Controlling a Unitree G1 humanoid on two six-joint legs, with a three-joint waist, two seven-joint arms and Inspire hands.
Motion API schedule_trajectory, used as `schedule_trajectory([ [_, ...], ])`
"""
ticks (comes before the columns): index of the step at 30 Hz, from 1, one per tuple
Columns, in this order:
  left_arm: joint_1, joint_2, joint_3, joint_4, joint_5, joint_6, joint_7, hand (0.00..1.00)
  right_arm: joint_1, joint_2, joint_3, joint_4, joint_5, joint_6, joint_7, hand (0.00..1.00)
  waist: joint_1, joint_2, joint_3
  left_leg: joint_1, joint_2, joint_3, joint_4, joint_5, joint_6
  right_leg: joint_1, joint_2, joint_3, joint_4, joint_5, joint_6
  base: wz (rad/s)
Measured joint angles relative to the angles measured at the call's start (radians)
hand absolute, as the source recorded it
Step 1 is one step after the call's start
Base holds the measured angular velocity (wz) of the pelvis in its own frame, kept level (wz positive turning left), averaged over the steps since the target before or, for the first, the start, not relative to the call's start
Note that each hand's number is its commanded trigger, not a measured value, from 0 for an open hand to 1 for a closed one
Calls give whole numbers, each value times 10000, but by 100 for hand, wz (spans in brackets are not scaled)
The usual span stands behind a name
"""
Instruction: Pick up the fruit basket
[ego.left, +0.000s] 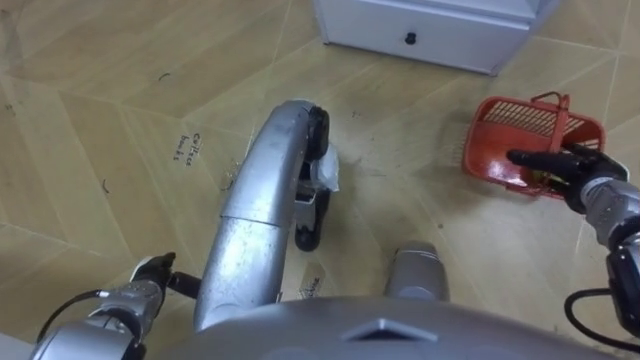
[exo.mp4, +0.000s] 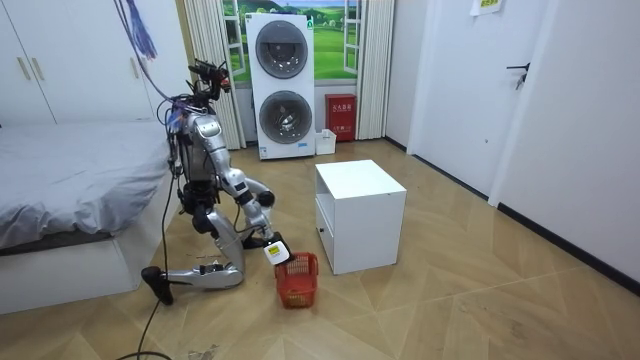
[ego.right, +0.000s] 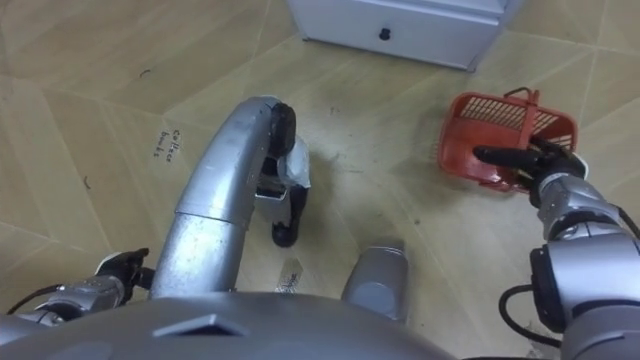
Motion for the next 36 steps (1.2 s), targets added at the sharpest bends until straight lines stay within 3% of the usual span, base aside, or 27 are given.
schedule_trajectory([
  [6,-6,-54,-1,46,-3,45,-44,0,-1,350,151,-11,-646,242,-16,100,-14,-27,11,-62,58,-8,16,44,-23,-144,78,107,126,-1,-1,-3],
  [12,-147,-119,-1,79,-9,158,-45,0,-24,614,148,-194,-1253,221,-67,100,7,-26,10,-73,66,-30,29,48,-29,-136,94,82,131,-1,-2,0],
  [32,-389,-143,-9,185,-10,170,-50,0,-26,780,148,-252,-1958,317,-316,100,-26,-23,1,-74,74,-59,58,235,15,-132,148,109,350,-2,-3,0],
  [36,-395,-154,1,186,1,170,-51,0,-26,817,147,-252,-1971,337,-334,100,-20,4,-13,-74,173,-133,91,248,-11,-133,258,108,393,-2,-5,-2],
])
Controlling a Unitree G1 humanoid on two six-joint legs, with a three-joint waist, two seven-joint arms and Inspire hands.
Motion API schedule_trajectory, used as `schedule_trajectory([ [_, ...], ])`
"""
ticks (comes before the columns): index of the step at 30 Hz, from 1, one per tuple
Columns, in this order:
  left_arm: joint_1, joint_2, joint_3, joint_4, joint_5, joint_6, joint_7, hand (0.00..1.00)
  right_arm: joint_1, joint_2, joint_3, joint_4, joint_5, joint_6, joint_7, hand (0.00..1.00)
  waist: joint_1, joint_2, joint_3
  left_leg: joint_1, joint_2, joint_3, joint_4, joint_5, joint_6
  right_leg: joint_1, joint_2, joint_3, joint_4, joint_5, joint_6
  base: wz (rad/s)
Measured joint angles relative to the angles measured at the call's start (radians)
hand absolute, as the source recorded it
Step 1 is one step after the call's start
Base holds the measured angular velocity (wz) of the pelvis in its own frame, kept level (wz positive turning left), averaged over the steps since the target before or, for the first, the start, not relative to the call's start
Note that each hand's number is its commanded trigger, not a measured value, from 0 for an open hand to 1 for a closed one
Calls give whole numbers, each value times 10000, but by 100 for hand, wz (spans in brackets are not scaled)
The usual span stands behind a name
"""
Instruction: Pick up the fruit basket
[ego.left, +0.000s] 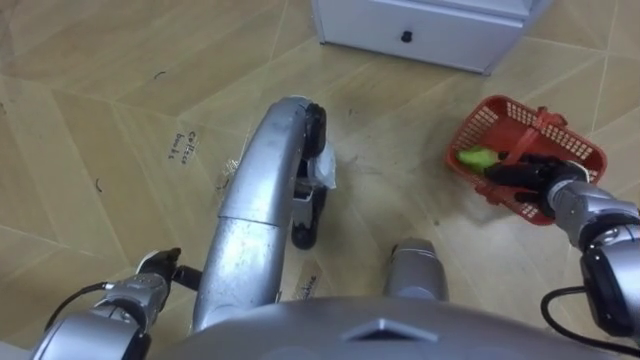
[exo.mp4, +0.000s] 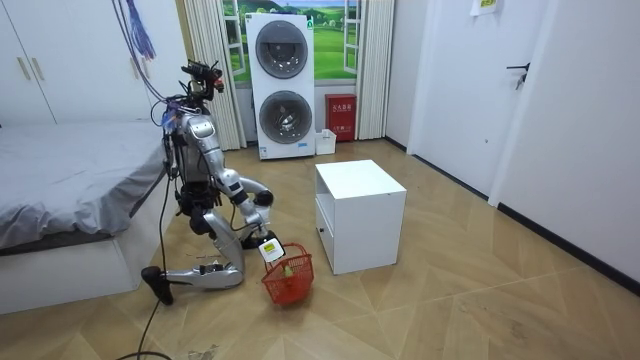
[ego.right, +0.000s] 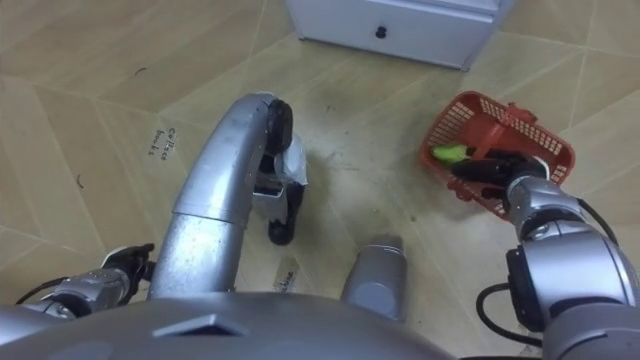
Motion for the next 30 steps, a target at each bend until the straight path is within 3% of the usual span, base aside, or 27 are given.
schedule_trajectory([
  [11,-117,-40,64,8,25,-21,-177,0,-426,6,-21,-484,18,5,95,100,-3,-48,24,67,57,-24,109,-12,22,78,65,119,34,-34,-72,-2],
  [17,-371,-21,423,-35,-120,-14,-162,0,-480,7,-16,-1955,116,60,129,100,-211,-315,69,245,40,-150,267,-89,99,409,220,240,-48,-35,-88,-4],
  [21,-620,-27,933,-144,-169,66,0,0,-489,15,-28,-3322,103,141,127,100,-337,-320,25,335,72,-487,483,-326,253,854,667,136,-599,-344,-139,-9],
  [22,-714,-30,923,-173,-191,69,11,0,-511,34,-25,-3620,57,164,129,100,-326,-178,7,418,114,-600,409,-374,325,940,919,125,-968,-382,-108,-13],
  [24,-754,-52,933,-305,-206,80,39,0,-551,44,-22,-4042,65,230,225,100,-268,-28,-33,692,232,-623,-56,-415,441,917,1135,204,-1777,-386,-99,-28],
  [25,-746,-74,943,-325,-207,136,40,0,-568,60,-20,-4341,55,391,319,100,-251,104,-97,998,298,-628,-588,-388,534,925,1143,208,-2621,-386,-95,-36],
  [26,-732,-73,991,-331,-212,197,42,0,-563,91,-19,-4500,55,459,334,100,-287,148,-132,1171,303,-625,-930,-369,567,948,1113,205,-3139,-382,-89,-48],
  [28,-384,-48,1399,-410,-210,289,95,0,-519,255,-23,-5113,73,677,563,100,-248,285,-208,2136,542,-482,-2610,-122,735,1214,804,100,-5741,-326,-4,-58],
  [29,-247,-45,1445,-501,-204,292,97,0,-481,302,-22,-5234,80,740,680,100,-252,311,-228,2430,554,-459,-3099,-41,738,1363,705,3,-6501,-225,107,-60],
  [30,26,-17,1544,-708,-206,289,91,0,-269,359,-22,-5761,88,932,804,100,-246,344,-280,3024,566,-389,-4083,163,757,1613,577,-111,-7901,244,159,-48],
])
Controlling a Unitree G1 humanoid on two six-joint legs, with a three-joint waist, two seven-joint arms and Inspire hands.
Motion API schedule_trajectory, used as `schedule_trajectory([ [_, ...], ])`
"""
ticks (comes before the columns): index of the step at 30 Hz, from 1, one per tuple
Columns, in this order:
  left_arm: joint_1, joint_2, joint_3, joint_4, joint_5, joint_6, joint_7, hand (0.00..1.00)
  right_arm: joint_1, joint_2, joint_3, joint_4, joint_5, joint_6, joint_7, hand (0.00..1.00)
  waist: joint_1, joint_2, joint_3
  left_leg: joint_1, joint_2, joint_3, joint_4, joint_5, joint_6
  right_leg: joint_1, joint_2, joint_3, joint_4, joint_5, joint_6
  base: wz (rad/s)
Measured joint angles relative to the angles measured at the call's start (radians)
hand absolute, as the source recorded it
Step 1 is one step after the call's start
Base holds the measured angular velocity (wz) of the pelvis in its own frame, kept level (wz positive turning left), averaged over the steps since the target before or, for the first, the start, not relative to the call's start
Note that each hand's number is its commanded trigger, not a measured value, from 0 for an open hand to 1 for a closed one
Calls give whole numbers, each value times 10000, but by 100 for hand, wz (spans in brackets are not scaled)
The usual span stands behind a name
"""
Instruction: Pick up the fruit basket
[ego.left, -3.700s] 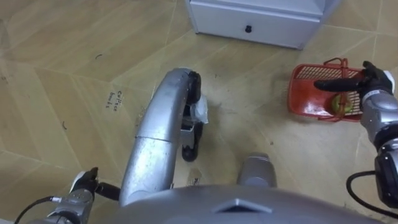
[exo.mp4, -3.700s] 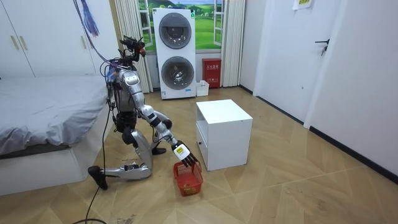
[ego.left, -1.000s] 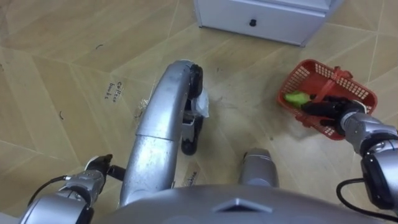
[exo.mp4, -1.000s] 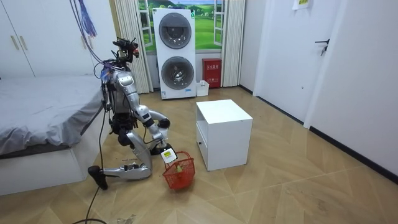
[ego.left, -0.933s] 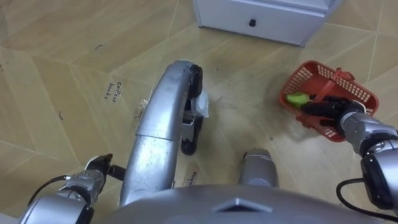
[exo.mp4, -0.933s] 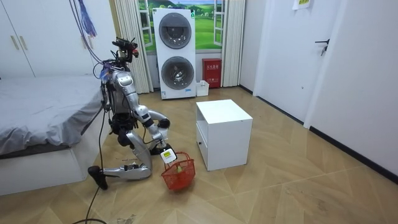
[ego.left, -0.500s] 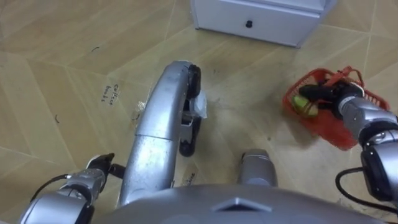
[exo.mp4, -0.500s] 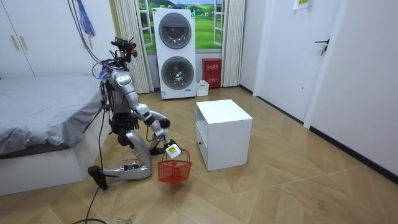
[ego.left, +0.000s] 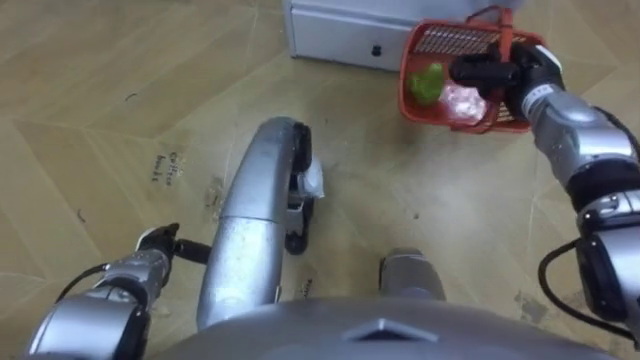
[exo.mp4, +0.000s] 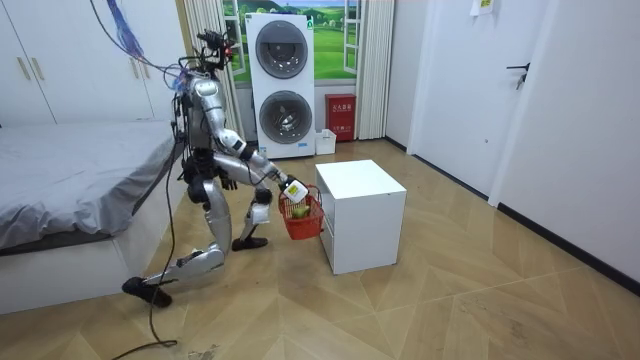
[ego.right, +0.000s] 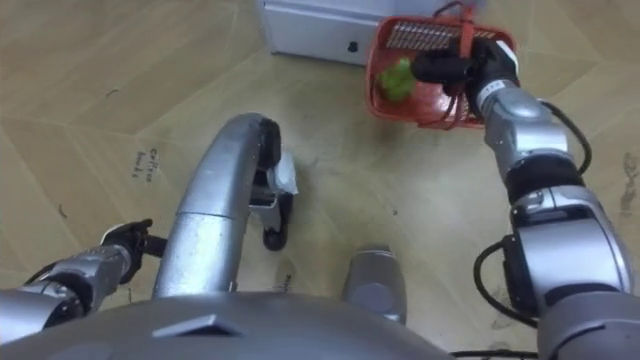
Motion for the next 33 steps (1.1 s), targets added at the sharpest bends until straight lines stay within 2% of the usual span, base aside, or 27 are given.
schedule_trajectory([
  [1,210,31,201,-83,24,37,-1,0,302,32,-2,-631,-17,81,150,100,-58,-16,-31,646,-40,112,-1003,259,77,248,-93,-82,-1143,798,-62,-39],
  [2,343,60,258,-164,29,73,1,0,472,40,-7,-918,8,83,219,100,-83,-27,-55,971,-76,156,-1477,371,103,355,-107,-85,-1589,1319,-147,-19],
  [3,528,148,253,-338,24,97,1,0,843,85,-85,-1451,10,82,325,100,-140,-35,-71,1693,-165,205,-2355,568,161,541,-141,-151,-2238,2608,-192,-17],
  [4,712,232,250,-427,35,107,16,0,1148,209,-187,-1871,-6,82,418,100,-101,-50,-112,2422,-177,298,-3178,707,216,537,-189,-178,-2579,4175,-269,-22],
  [5,799,266,247,-521,42,123,32,0,1244,268,-191,-2037,-53,84,454,100,-87,-32,-123,2754,-180,305,-3515,746,212,530,-178,-175,-2714,4912,-235,-31],
  [6,893,371,245,-693,41,143,114,0,1416,417,-195,-2266,-182,78,583,100,-94,15,-152,3436,-146,270,-4163,809,194,475,-39,-177,-2873,6065,3,-35],
  [7,867,450,218,-706,-9,135,203,0,1556,470,-187,-2398,-184,101,711,100,-21,87,-172,4001,-8,205,-4677,836,158,162,265,-192,-2666,5722,-19,-32],
  [8,868,462,219,-742,-10,133,230,0,1592,498,-179,-2461,-198,145,789,100,-23,160,-174,4283,28,144,-4924,860,117,-55,436,-310,-2467,5184,-108,-25],
  [9,891,457,227,-843,-12,142,260,0,1724,498,-179,-2555,-243,196,947,100,-41,300,-215,4875,111,84,-5442,933,77,-593,676,-673,-2247,4235,-115,-19],
  [10,904,446,211,-961,-22,146,275,0,1793,493,-108,-2561,-239,227,1024,100,7,405,-192,5512,203,78,-6005,1029,-10,-1096,903,-975,-2455,3496,-105,-18],
  [11,902,443,201,-1004,-31,150,293,0,1840,481,-28,-2567,-215,230,1031,100,11,440,-189,5819,237,72,-6301,1093,-59,-1312,1013,-1093,-2766,3205,-124,-15],
  [12,910,444,206,-1085,-206,137,334,0,1966,462,150,-2664,-200,231,1077,100,-50,454,-192,6372,256,52,-6918,1254,-153,-1623,1180,-1320,-3718,2824,-188,-4],
  [13,892,429,184,-1102,-447,64,334,0,2133,451,308,-2821,-193,232,1102,100,-47,466,-184,6867,283,0,-7478,1408,-270,-1778,1335,-1577,-5181,2669,-251,0],
  [14,894,410,187,-1102,-560,30,331,0,2253,457,337,-2919,-191,233,1118,100,-15,467,-189,7087,319,-8,-7691,1445,-332,-1769,1410,-1746,-5997,2692,-336,0],
  [15,938,376,238,-1092,-563,-16,328,0,2567,492,340,-3261,-191,237,1173,100,67,422,-206,7468,346,-10,-8014,1494,-444,-1665,1523,-2109,-7694,3150,-579,8],
  [16,1037,188,334,-1079,-558,-29,348,0,3004,464,240,-3708,-137,236,1294,100,132,557,-249,7827,434,-183,-8329,1562,-642,-1294,1650,-2433,-8169,3523,-882,0],
  [17,1123,135,381,-1081,-558,-50,343,0,3110,482,240,-3824,-80,238,1343,100,249,562,-264,8036,497,-198,-8590,1646,-766,-1075,1718,-2517,-8518,3626,-991,-10],
  [18,1317,84,494,-1066,-558,-61,323,0,3216,551,273,-4018,-10,237,1482,100,302,589,-262,8424,575,-328,-9156,1849,-952,-563,1932,-2725,-9192,3897,-1150,-8],
  [20,1528,84,530,-1077,-556,-28,324,0,3242,551,410,-4220,42,224,1617,100,230,523,-251,8960,702,-538,-9939,2124,-1144,109,2145,-2890,-10035,4114,-1292,16],
  [22,1796,36,529,-1314,-529,-21,305,0,3233,542,429,-4771,39,204,1720,100,274,335,-258,9455,797,-592,-10714,2374,-1331,556,2303,-3035,-10599,4174,-1374,16],
  [24,1941,15,531,-1506,-474,-12,296,0,3233,560,430,-5306,48,188,1769,100,269,296,-268,9653,898,-662,-10934,2391,-1355,854,2430,-3166,-10969,4217,-1441,13],
  [27,2089,11,586,-1641,-441,-2,264,0,3234,570,433,-5942,176,169,1909,100,274,273,-267,10060,968,-686,-11061,2415,-1394,1518,2553,-3172,-11540,4247,-1482,5],
  [31,2273,-28,1043,-1987,-25,65,105,0,3234,593,429,-6732,345,159,1916,100,262,253,-257,10394,967,-690,-11003,2416,-1396,2153,2573,-3039,-11900,4258,-1490,5],
  [32,2268,-28,1090,-1993,42,71,97,0,3234,613,429,-6736,350,156,1908,100,219,200,-235,10239,928,-653,-10575,2409,-1403,2316,2526,-2739,-12024,4287,-1500,36],
  [33,2286,-58,1172,-2076,58,75,85,0,3265,616,416,-6729,351,149,1864,100,164,59,-218,9780,702,-671,-10451,2285,-1424,2541,2373,-1806,-12226,4311,-1461,56],
])
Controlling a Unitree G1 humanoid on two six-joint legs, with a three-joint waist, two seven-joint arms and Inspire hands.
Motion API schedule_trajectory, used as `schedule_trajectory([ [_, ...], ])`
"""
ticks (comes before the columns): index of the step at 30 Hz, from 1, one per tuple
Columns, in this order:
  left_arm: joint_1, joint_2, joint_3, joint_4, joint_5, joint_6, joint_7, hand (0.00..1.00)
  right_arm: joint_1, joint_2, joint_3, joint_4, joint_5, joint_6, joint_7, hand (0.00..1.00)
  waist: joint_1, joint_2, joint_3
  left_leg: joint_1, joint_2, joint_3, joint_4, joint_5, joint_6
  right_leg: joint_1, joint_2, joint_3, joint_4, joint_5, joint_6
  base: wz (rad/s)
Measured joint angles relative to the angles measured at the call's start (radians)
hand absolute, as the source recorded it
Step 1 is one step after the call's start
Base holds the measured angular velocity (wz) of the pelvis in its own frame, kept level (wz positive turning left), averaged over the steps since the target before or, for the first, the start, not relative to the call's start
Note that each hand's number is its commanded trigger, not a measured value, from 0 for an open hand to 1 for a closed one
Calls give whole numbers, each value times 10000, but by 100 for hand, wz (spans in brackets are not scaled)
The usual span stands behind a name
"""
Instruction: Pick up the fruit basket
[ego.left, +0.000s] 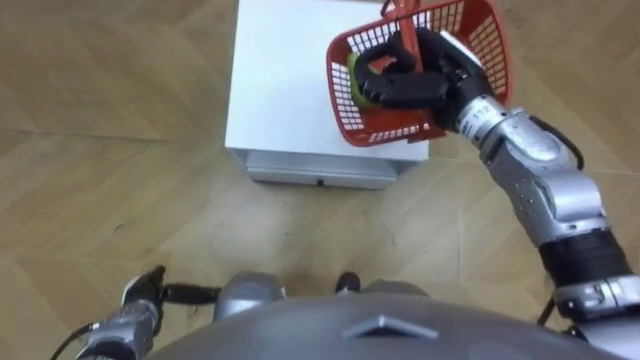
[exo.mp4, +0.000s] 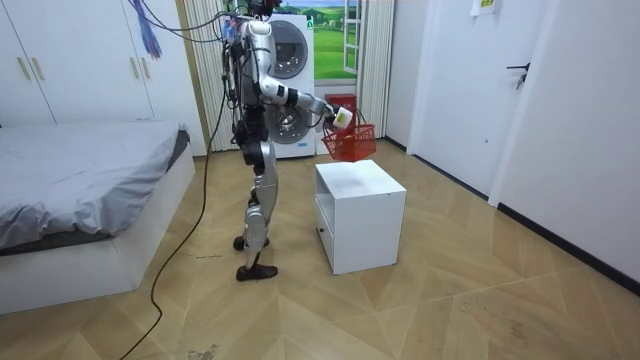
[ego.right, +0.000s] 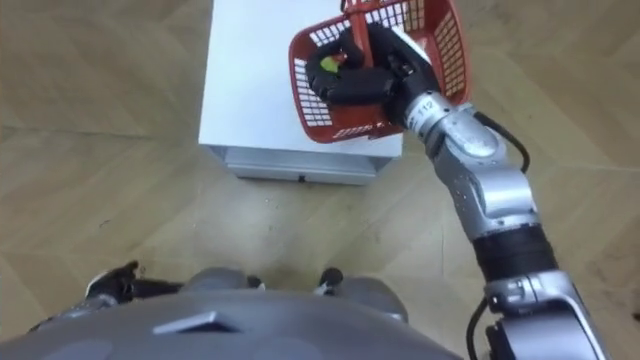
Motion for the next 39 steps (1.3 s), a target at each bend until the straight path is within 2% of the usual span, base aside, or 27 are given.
schedule_trajectory([
  [1,-22,-89,15,-258,23,6,-12,0,-6,-103,-120,-34,-1,-8,-19,100,10,64,-22,-558,-11,5,-852,618,204,-50,-3,324,33,-7,84,43],
  [2,1,-46,31,-302,32,-32,-4,0,19,-33,-173,10,-12,32,-72,100,162,-94,-92,-587,14,309,-701,776,237,-130,-65,381,75,-70,212,0],
  [3,26,-46,46,-281,56,-29,21,0,-21,21,-171,-6,-72,101,-51,100,472,-182,-131,-400,9,547,-786,879,305,-203,-109,31,69,-17,449,-38],
  [4,64,-83,45,-133,142,64,24,0,-30,72,-175,-18,-66,105,-41,100,646,-75,-77,-184,13,137,-807,878,305,-191,-11,-441,-2,-94,548,-44],
  [5,111,-92,50,-92,253,91,30,0,-45,95,-174,-45,-41,105,-47,100,743,-16,-57,-58,59,-265,-864,876,303,-248,128,-538,-153,-82,495,-50],
  [6,123,-93,79,8,527,104,30,0,-46,87,-160,-263,-37,103,-64,100,913,107,-39,111,217,-839,-973,864,280,-615,496,-558,-613,200,163,-45],
  [7,265,-33,103,173,674,141,36,0,-60,62,-95,-538,-21,100,-91,100,902,50,-34,281,195,-906,-1075,845,235,-927,623,-741,-1027,954,27,-28],
  [8,283,-13,104,276,714,188,35,0,-70,35,-86,-601,12,91,-94,100,819,26,21,463,116,-851,-1185,782,132,-1059,524,-997,-885,1594,-448,18],
  [9,382,-108,125,362,864,330,73,0,-17,-52,-70,-551,73,77,-126,100,619,196,-66,840,227,-710,-1531,730,-1,-875,533,-1356,-502,1421,-238,29],
  [11,410,-84,147,378,945,388,61,0,-107,-116,-69,-551,96,77,-136,100,626,128,-26,1205,234,-255,-1867,828,-50,-694,571,-1398,-413,1301,-325,15],
  [13,397,-60,149,203,948,584,130,0,-234,-78,-66,-551,258,78,-107,100,624,-103,49,1278,258,-189,-1980,830,-52,-650,617,-1481,-455,1231,-427,11],
  [16,390,-67,154,205,1066,746,130,0,-237,-89,-76,-552,474,106,-93,100,628,-306,21,1242,212,-179,-1958,827,-54,-639,556,-1644,-453,1201,-425,15],
  [20,459,-9,252,210,1146,889,135,0,-277,-82,-105,-552,490,109,-185,100,674,-320,4,1200,150,-145,-1923,781,10,-611,476,-1668,-343,1163,-363,5],
  [23,496,47,394,208,1173,948,130,0,-458,-83,-107,-552,677,114,-268,100,694,-265,8,1163,146,-144,-1782,741,33,-612,433,-1750,-244,1122,-348,4],
  [30,531,28,247,118,1151,1044,49,0,-686,-103,-100,-143,2348,108,-852,100,762,-107,6,1035,126,-301,-1690,742,37,-635,371,-2019,-253,1075,-338,8],
  [34,563,54,233,-143,1158,1201,26,0,-1196,-89,116,814,2411,105,-986,100,1071,79,-32,873,118,-282,-1651,743,39,-809,359,-2039,-227,1056,-325,2],
  [39,558,71,214,-172,1140,1426,31,0,-1376,-19,633,1684,2788,146,-1088,100,1209,131,-52,542,113,-302,-1505,746,42,-1006,302,-2229,-229,1040,-322,12],
])
